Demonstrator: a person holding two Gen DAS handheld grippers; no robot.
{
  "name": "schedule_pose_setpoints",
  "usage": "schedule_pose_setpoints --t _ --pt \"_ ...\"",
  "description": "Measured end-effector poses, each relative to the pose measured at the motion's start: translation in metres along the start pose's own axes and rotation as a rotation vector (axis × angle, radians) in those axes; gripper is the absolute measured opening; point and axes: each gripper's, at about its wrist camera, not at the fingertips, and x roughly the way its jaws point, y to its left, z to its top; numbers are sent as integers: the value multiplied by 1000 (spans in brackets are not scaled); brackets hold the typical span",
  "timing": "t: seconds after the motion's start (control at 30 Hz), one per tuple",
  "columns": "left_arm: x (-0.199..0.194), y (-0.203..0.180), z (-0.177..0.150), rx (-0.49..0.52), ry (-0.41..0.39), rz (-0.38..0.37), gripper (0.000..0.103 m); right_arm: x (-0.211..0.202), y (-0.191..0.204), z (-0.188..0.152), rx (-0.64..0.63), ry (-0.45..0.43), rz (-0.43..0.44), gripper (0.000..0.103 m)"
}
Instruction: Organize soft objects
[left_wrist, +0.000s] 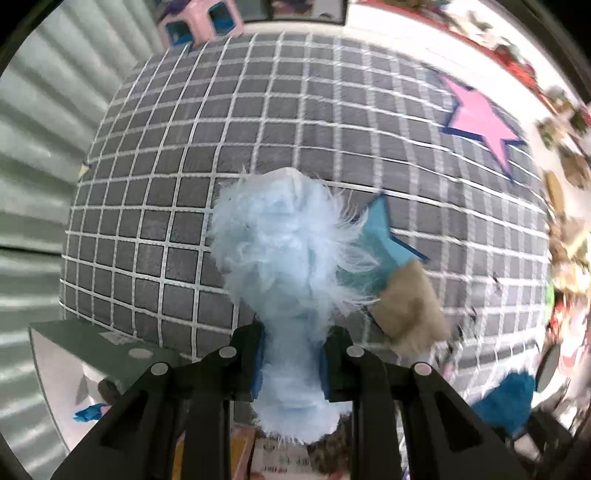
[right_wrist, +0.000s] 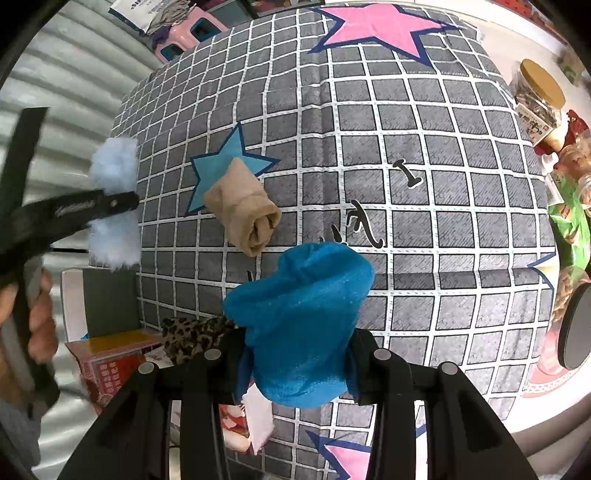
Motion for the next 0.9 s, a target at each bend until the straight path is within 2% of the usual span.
schedule_pose_setpoints --t 0.3,0.6,0.9 --pt "-59 9 -63 105 -80 14 25 -24 39 -8 -102 -38 -35 41" --pt "-87 37 -102 113 -124 18 25 -44 95 -25 -179 -96 -15 41" --pt "-115 58 -136 143 -184 -11 25 -57 128 -51 -189 -137 -34 41"
